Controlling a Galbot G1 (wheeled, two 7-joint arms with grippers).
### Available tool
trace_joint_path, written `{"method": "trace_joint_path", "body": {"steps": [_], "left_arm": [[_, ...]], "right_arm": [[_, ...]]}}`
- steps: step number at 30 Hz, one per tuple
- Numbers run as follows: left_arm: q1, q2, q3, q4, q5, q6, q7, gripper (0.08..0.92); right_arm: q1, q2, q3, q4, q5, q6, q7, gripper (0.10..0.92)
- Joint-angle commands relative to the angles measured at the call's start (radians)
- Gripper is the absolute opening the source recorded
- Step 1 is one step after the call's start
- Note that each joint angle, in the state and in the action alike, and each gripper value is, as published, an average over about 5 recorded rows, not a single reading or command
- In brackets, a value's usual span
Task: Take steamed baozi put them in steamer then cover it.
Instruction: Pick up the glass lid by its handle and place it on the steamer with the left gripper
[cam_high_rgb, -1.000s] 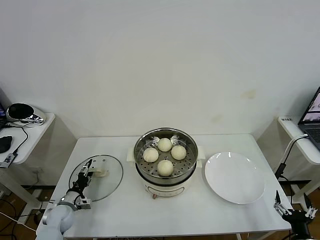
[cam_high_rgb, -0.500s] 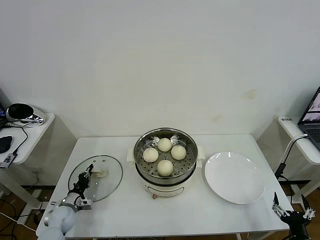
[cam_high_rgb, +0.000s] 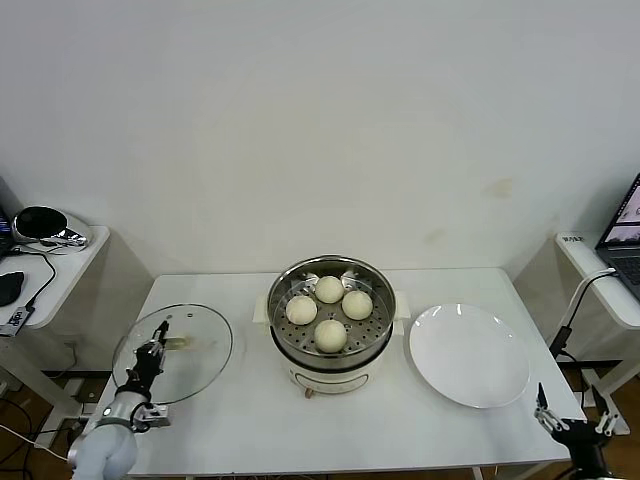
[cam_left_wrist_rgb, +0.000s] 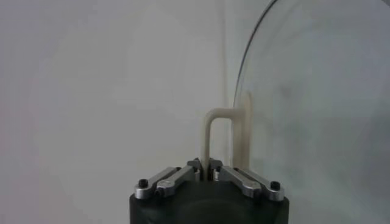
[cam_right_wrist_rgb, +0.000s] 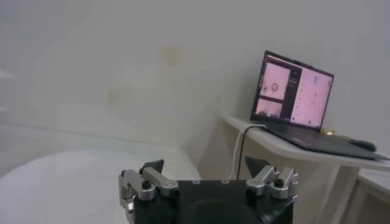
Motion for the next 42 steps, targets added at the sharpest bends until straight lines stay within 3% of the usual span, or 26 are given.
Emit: {"method": "trace_joint_path", "body": {"steps": [1,6,11,17,21,29,42], "left_arm": [[0.255,0.054,-0.129,-0.440,-0.119,0.190,0.133,0.149],[0.269,0.100,-0.114,-0.583,-0.199,0.322,0.193,0.149],[0.209,0.174,0.006,-0.699,-0.296,0.415,0.255,0.149],[0.026,0.244,0.235,-0.708,-0.325,0.495,0.298,0.149],[-0.113,0.252,0.402,-0.654,-0.314,0.561,0.313,0.147],[-0.369,0.119,0.658,-0.558,-0.217,0.687,0.379,0.147],[-0.436,-0.139,0.773,-0.430,0.079,0.749,0.482,0.147]], "right_arm": [[-0.001,-0.001,-0.025,0.003,-0.017,0.003,-0.004,0.823],[-0.001,0.000,-0.050,0.000,-0.038,0.009,-0.005,0.823],[0.003,0.002,-0.069,0.004,-0.069,0.014,-0.003,0.823],[0.006,0.013,-0.090,0.014,-0.094,0.007,0.001,0.823],[0.010,0.020,-0.101,0.018,-0.112,0.004,0.006,0.823],[0.035,0.035,-0.110,0.026,-0.176,-0.019,0.034,0.823],[0.046,0.042,-0.120,0.013,-0.218,-0.023,0.043,0.823]]}}
